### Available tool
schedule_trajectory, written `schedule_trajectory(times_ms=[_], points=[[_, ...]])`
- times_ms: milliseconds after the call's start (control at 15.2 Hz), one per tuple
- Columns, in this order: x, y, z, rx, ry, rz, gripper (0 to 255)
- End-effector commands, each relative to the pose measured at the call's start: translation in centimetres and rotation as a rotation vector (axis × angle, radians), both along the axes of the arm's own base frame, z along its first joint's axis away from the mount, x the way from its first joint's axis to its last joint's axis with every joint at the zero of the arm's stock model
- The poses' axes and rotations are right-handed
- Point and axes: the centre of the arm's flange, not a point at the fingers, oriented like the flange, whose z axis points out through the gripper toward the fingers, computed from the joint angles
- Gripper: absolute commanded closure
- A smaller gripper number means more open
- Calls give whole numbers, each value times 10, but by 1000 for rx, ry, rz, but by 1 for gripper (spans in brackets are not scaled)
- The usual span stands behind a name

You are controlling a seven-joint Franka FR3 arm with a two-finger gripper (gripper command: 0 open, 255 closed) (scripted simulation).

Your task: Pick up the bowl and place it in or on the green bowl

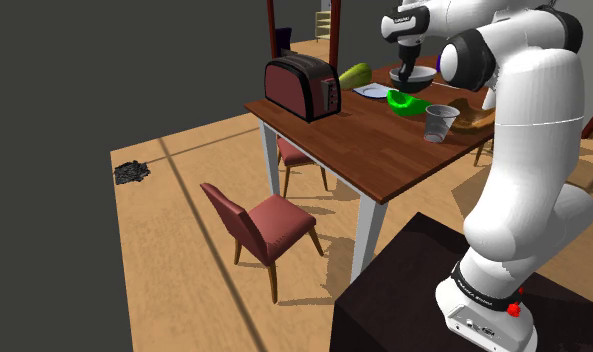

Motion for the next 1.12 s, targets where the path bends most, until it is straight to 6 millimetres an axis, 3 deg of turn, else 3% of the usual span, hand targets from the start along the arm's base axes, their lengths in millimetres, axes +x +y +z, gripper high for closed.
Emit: schedule_trajectory(times_ms=[0, 66, 594, 660, 990, 1056], points=[[0, 0, -11, -1, -1, 0, 255], [0, 0, -18, -1, -1, 0, 255], [0, 0, -18, -1, -1, 0, 255], [0, 0, -18, -1, -1, 0, 0], [0, 0, -18, -1, -1, 0, 0], [-1, 3, -5, -1, -1, 0, 0]])
